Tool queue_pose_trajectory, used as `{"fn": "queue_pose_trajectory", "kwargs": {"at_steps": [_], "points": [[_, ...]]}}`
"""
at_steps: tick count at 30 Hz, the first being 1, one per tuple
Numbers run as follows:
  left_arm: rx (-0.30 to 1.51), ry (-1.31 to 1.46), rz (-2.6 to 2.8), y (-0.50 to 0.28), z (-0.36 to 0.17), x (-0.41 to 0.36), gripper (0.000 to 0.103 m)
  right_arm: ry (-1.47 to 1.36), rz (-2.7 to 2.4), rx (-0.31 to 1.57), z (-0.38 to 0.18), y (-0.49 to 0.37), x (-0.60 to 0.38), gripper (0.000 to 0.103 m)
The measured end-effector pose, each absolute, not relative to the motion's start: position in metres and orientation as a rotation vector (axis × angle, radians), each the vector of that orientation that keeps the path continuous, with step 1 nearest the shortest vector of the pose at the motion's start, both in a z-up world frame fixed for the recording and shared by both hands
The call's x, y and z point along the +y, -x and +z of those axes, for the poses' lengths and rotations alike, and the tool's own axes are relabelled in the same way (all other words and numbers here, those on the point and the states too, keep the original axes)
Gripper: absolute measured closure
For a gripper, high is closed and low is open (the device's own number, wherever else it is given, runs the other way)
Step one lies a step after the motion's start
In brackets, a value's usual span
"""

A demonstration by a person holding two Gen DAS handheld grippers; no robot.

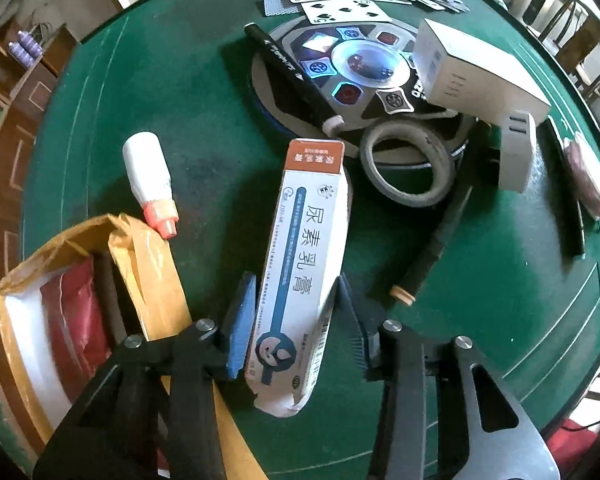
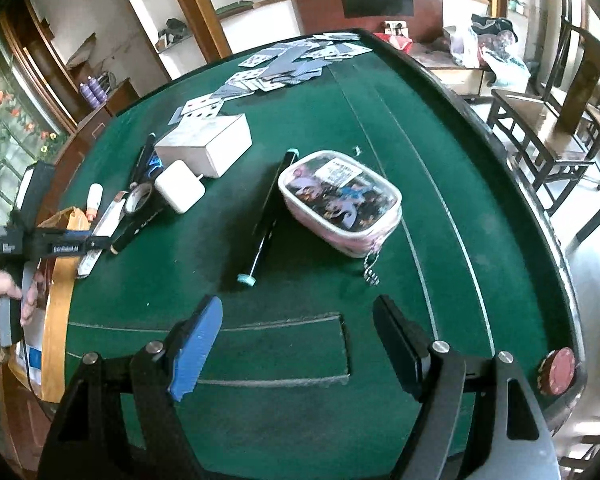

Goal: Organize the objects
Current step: 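Grasp the white medicine box with the left tool, then grasp the clear cartoon pouch with the right tool while the left tool holds the medicine box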

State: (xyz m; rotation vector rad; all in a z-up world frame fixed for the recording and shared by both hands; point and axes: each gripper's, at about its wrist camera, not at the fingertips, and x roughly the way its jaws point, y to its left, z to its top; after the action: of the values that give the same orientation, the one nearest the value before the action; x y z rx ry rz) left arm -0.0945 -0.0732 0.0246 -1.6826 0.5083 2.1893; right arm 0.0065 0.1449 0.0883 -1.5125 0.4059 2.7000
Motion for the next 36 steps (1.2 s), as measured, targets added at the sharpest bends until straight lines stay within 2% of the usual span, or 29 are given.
{"fn": "queue_pose_trajectory", "kwargs": {"at_steps": [5,8,13,15,19,23,27,31,32,33,36], "points": [[0.454,1.710,2.141,0.069,0.027,-0.073,0.068,1.539,2.736,0.377,0.091,0.006,0.165,0.025],[0.436,1.719,2.114,0.044,0.029,-0.070,0.069,1.684,2.725,0.326,0.084,0.021,0.176,0.025],[0.362,1.728,2.067,0.004,0.035,-0.064,0.069,1.829,2.767,0.063,0.077,0.049,0.176,0.024],[0.339,1.733,2.065,-0.005,0.036,-0.064,0.069,1.902,2.788,-0.007,0.073,0.064,0.172,0.020],[0.287,1.753,2.089,-0.010,0.038,-0.066,0.069,1.993,2.745,-0.152,0.057,0.093,0.166,0.019],[0.233,1.798,2.115,-0.005,0.040,-0.070,0.068,2.085,2.703,-0.139,0.039,0.113,0.167,0.019],[0.255,1.814,2.168,0.001,0.042,-0.065,0.068,2.082,2.726,-0.075,0.034,0.116,0.174,0.021],[0.323,1.807,2.212,-0.001,0.043,-0.057,0.068,2.030,2.762,-0.110,0.035,0.110,0.174,0.026],[0.333,1.798,2.223,-0.001,0.044,-0.055,0.071,2.014,2.764,-0.124,0.035,0.108,0.173,0.026],[0.317,1.795,2.231,-0.001,0.045,-0.054,0.082,1.993,2.768,-0.125,0.036,0.106,0.173,0.026],[0.278,1.761,2.271,-0.003,0.049,-0.053,0.085,1.936,2.793,-0.035,0.041,0.096,0.177,0.027]]}}
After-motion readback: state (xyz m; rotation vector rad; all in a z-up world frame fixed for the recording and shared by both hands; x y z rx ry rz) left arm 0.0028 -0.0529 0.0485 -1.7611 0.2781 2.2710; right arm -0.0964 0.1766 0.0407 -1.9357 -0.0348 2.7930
